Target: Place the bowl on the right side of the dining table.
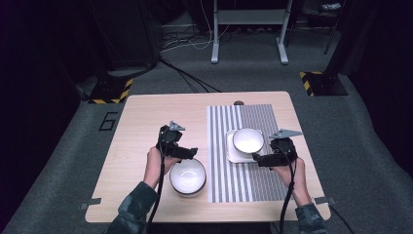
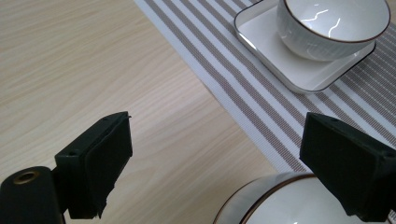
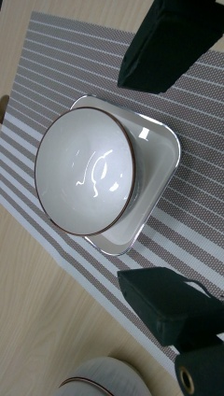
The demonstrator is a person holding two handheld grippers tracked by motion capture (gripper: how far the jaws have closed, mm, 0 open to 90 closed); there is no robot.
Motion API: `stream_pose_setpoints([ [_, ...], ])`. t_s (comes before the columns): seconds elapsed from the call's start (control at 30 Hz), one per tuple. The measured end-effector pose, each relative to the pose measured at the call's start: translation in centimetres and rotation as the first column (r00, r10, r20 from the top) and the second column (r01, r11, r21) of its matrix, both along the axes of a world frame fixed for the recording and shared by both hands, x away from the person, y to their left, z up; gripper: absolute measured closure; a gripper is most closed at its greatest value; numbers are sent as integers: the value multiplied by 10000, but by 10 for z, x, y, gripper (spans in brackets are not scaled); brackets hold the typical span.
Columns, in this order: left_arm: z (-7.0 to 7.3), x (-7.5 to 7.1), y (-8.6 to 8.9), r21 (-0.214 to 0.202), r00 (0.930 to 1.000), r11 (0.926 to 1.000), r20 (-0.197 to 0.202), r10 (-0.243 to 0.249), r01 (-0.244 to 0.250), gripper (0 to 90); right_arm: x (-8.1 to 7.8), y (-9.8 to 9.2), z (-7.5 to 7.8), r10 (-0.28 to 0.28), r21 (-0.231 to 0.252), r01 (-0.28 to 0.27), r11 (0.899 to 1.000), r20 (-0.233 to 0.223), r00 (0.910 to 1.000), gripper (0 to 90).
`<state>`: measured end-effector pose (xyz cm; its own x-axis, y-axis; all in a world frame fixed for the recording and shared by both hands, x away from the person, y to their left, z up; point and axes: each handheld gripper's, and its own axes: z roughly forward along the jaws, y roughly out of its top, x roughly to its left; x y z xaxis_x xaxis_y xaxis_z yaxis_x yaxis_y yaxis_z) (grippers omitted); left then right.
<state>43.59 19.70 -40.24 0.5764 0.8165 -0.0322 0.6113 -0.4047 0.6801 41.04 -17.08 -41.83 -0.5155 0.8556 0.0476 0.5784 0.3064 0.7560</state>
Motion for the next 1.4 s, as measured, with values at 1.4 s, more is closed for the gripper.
stream_pose_setpoints([
  [1.4,-58,-60,131,-282,9589,9591,-451,2801,-2815,77,-49,-67,-56,-1824,-311,1818,9829,-185,9831,86],
])
